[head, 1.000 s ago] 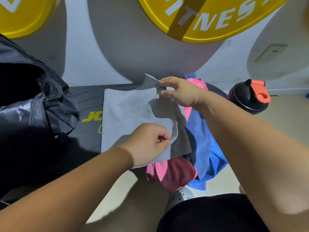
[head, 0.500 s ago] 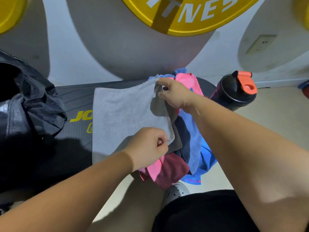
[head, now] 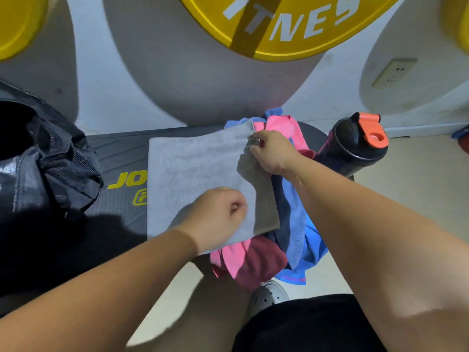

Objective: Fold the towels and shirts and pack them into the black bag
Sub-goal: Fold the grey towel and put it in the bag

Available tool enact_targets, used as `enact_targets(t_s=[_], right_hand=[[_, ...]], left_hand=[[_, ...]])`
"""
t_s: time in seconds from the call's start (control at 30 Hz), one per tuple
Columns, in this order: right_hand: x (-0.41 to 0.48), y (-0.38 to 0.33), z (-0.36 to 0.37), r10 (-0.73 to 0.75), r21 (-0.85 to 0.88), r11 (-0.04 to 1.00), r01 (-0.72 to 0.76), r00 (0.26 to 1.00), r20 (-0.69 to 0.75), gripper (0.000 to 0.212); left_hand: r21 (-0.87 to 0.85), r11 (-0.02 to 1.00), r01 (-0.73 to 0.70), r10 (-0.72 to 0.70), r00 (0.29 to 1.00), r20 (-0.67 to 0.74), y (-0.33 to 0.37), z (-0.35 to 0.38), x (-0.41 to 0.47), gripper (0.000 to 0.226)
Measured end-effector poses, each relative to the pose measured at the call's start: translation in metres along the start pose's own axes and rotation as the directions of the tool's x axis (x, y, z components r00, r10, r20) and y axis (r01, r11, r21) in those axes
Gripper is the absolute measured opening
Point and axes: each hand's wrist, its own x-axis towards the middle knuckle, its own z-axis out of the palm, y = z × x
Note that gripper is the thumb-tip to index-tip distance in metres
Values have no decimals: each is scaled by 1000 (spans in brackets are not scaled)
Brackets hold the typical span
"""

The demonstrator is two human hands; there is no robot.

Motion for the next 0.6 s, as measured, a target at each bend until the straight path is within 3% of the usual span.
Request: enact_targets(t_s=[0.13, 0.2, 0.37, 0.53, 0.6], right_hand=[[12, 1, 4, 56, -16, 998, -57, 998, -35, 34], [23, 3, 9, 78, -24, 996, -80, 994, -83, 32], [48, 4, 21, 159, -22, 985, -170, 954, -256, 32], [61, 10, 27, 189, -81, 972, -221, 938, -290, 22], [64, 11, 28, 232, -70, 962, -262, 928, -291, 20]], left_hand=[[108, 985, 131, -104, 969, -222, -41, -42, 21, 6], [155, 957, 247, -199, 942, -269, -68, -64, 32, 20], [277, 848, 452, -393, 887, -243, -135, -99, 66, 52], [325, 783, 530, -485, 848, -213, -160, -108, 97, 55], [324, 773, 546, -506, 838, -204, -170, -108, 105, 45]])
